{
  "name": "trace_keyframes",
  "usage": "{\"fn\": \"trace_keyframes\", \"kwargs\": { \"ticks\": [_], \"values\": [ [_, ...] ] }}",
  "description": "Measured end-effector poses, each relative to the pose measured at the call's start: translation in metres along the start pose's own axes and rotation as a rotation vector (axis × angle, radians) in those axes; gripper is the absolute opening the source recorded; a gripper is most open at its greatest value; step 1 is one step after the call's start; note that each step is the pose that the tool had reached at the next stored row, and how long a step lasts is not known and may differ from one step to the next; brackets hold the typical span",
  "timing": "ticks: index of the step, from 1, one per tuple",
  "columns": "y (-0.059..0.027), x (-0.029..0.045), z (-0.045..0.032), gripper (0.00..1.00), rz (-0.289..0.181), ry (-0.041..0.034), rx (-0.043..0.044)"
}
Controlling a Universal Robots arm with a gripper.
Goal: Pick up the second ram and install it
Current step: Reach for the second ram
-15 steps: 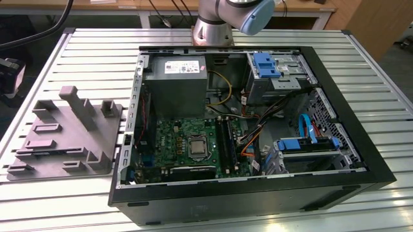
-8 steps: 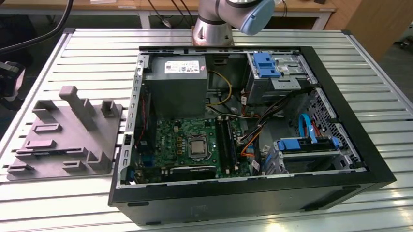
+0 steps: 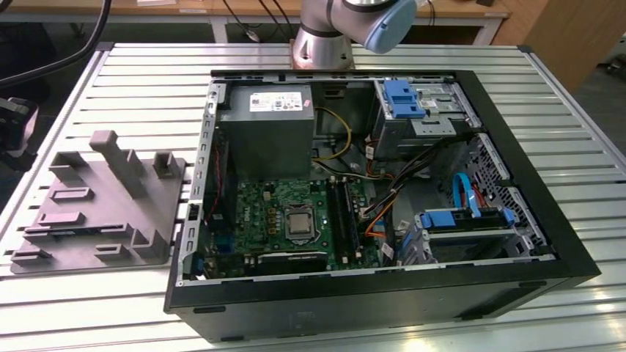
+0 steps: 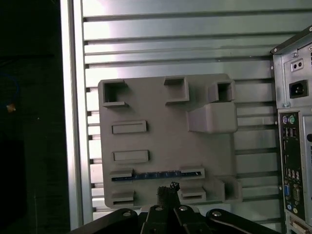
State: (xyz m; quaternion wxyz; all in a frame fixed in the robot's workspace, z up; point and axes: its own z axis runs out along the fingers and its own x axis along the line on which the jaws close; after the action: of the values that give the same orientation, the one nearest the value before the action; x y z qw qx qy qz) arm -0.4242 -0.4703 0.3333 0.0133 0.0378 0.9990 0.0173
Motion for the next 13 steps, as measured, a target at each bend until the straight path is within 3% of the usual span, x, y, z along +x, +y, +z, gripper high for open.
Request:
{"fn": "trace_keyframes", "kwargs": {
  "ticks": [13],
  "values": [
    [-0.0021,0.0012,0.004,0.1,0.0,0.0001,0.0008]
  ]
}}
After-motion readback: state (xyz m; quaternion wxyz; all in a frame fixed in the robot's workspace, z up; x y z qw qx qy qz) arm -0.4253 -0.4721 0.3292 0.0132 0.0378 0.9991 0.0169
